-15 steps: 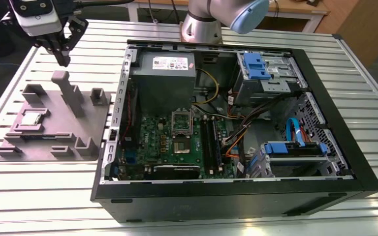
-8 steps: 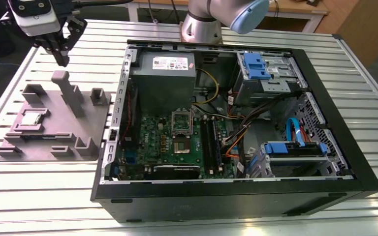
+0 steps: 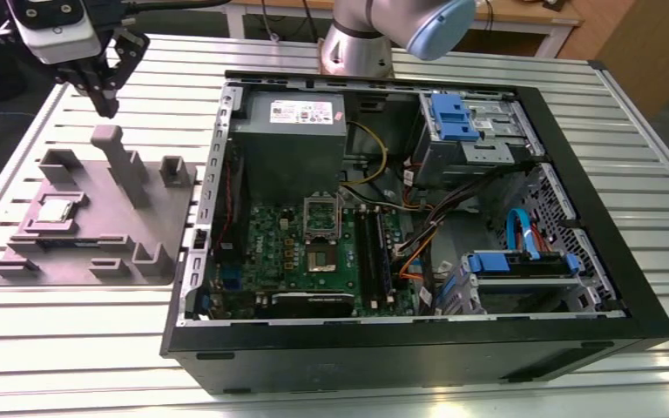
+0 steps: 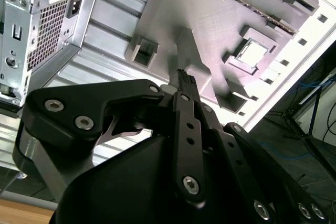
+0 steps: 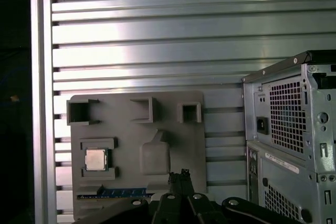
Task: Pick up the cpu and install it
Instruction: 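Reach for the cpu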
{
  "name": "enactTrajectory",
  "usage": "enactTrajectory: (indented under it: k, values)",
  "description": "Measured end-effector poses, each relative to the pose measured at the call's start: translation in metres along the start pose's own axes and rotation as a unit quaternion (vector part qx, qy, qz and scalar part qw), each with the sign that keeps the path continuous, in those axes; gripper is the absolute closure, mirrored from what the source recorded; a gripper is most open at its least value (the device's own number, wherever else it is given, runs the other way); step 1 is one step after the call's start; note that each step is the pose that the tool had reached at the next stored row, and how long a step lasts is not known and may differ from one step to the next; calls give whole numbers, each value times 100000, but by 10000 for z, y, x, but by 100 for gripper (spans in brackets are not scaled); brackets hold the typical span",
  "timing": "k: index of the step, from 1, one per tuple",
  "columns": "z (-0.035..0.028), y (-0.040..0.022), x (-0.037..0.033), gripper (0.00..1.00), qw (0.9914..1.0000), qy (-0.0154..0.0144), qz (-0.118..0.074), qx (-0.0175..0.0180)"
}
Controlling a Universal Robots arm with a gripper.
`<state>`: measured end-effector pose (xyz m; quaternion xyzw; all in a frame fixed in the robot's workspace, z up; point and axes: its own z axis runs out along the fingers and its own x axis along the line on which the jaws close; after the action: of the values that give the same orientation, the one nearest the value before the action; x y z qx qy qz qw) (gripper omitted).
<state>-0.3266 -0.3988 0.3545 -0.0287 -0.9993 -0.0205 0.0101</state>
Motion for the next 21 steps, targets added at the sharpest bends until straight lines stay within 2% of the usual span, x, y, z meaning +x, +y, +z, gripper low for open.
enactTrajectory:
  k: [1, 13, 14, 21]
  values:
    - [1, -2, 33, 90, 100000, -1, 2, 6]
    - [2, -7, 111, 90, 100000, 0, -3, 7]
    - [3, -9, 148, 90, 100000, -5, 0, 2]
    - [4, -9, 161, 90, 100000, -4, 1, 3]
